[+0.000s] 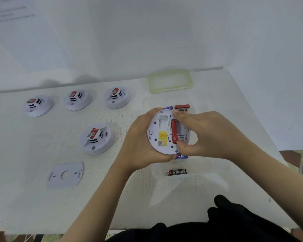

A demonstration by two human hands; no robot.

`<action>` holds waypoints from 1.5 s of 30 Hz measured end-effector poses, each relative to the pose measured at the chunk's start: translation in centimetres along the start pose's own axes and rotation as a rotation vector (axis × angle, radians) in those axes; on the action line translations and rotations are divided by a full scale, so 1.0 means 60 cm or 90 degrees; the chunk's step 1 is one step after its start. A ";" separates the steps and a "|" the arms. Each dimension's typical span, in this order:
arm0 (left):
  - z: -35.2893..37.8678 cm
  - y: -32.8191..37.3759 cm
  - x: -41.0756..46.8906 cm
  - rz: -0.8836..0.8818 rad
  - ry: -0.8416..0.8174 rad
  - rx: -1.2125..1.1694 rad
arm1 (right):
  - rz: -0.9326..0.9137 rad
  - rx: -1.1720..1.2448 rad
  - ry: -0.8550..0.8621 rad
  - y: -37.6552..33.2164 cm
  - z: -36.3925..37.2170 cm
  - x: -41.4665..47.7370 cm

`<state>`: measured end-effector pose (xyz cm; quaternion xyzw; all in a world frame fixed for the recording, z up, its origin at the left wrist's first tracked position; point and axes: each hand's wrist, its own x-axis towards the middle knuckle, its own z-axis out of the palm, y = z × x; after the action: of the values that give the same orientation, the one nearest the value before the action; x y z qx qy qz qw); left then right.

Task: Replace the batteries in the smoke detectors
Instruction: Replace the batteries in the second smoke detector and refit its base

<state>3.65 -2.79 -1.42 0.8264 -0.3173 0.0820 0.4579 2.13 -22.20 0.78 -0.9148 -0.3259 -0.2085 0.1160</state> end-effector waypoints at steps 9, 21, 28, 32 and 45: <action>0.000 -0.018 -0.011 -0.030 0.027 -0.015 | 0.059 0.121 -0.048 0.011 0.009 -0.011; -0.002 -0.037 -0.008 -0.043 0.067 -0.015 | 0.074 0.160 0.158 0.000 0.033 -0.026; -0.015 -0.053 -0.010 -0.092 0.124 0.025 | 0.193 0.308 0.160 -0.016 0.021 -0.049; -0.018 -0.063 -0.006 -0.090 0.155 0.000 | 0.171 0.244 -0.010 -0.007 0.036 -0.067; -0.023 -0.091 0.023 -0.094 0.180 -0.017 | 0.342 0.137 -0.162 0.097 0.036 0.079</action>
<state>8.24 -0.23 -3.90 0.8213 -0.1892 0.1597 0.5140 9.86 -23.28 0.60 -0.9694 -0.1045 -0.0185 0.2214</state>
